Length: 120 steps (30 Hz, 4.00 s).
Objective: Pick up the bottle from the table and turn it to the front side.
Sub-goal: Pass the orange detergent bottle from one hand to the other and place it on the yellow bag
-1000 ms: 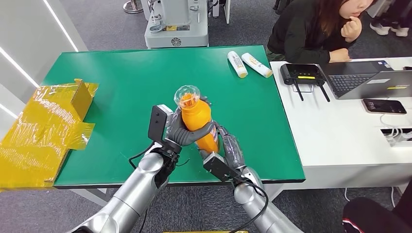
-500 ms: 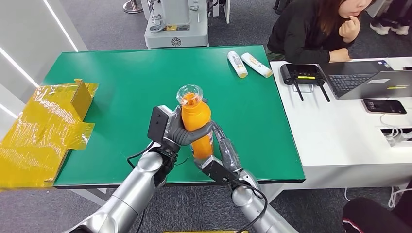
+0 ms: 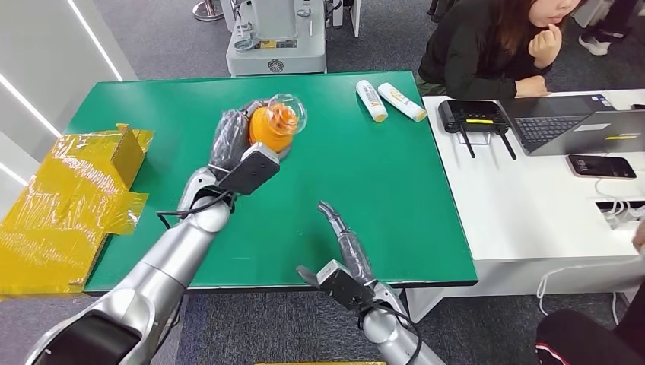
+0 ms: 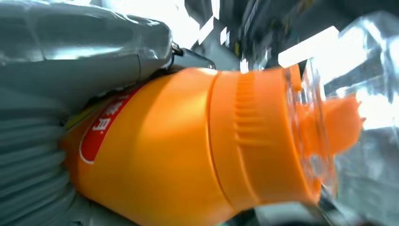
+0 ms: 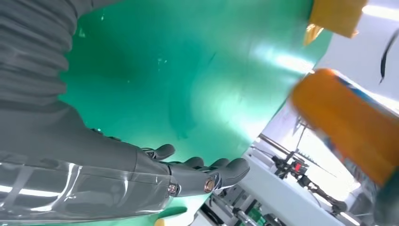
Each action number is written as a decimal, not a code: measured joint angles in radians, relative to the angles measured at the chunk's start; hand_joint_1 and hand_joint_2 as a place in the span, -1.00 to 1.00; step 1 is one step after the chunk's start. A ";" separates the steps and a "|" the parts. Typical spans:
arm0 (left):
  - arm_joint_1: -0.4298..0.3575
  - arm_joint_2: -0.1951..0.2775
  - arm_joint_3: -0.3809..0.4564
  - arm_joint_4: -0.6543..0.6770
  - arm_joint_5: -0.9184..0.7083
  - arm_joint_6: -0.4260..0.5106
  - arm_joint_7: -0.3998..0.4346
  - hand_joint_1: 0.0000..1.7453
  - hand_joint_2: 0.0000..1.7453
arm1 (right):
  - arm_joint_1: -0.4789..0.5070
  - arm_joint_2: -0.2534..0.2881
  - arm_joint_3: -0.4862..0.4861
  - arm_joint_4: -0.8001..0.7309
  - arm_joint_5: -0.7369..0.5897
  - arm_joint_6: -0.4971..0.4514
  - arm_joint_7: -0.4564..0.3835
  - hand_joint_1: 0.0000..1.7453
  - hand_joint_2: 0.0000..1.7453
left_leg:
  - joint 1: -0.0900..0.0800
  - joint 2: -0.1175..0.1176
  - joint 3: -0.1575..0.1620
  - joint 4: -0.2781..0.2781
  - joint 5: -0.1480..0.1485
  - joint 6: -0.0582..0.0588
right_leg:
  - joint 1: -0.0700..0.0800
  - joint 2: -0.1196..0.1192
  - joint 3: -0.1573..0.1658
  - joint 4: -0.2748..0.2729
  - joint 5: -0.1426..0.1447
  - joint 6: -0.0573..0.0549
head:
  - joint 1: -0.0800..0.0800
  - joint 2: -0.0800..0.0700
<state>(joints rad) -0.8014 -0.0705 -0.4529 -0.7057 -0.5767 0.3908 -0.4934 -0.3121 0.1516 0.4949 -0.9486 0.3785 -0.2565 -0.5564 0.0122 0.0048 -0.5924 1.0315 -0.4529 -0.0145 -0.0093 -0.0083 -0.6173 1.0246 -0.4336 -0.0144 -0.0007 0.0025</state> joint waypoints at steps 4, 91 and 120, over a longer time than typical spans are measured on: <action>-0.092 0.030 -0.061 0.080 -0.463 0.204 0.209 1.00 1.00 | 0.010 -0.002 0.005 -0.030 -0.004 0.012 0.002 -1.00 1.00 | 0.000 0.000 0.000 0.000 0.000 0.000 | 0.000 0.000 0.000 0.000 0.000 0.000 | 0.000 0.000; 0.116 0.426 0.079 0.441 -0.699 -0.018 0.444 -0.67 1.00 | 0.043 -0.089 0.060 -0.124 -0.091 0.038 -0.010 -1.00 1.00 | 0.000 0.004 0.000 -0.001 0.001 -0.002 | 0.000 0.005 -0.003 0.000 0.001 -0.002 | 0.000 0.000; 0.142 0.277 0.176 0.337 -0.638 0.301 0.136 -1.00 1.00 | 0.052 -0.109 0.100 -0.113 -0.109 0.040 -0.011 -1.00 1.00 | 0.000 0.003 -0.001 0.000 0.001 -0.002 | 0.000 0.004 -0.003 0.000 0.002 -0.002 | 0.000 0.000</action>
<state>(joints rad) -0.6597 0.2069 -0.2769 -0.3691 -1.2144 0.6914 -0.3576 -0.2603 0.0430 0.5952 -1.0615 0.2699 -0.2161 -0.5678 0.0120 0.0082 -0.5936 1.0311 -0.4518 -0.0168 -0.0094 -0.0041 -0.6206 1.0243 -0.4320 -0.0165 -0.0004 0.0027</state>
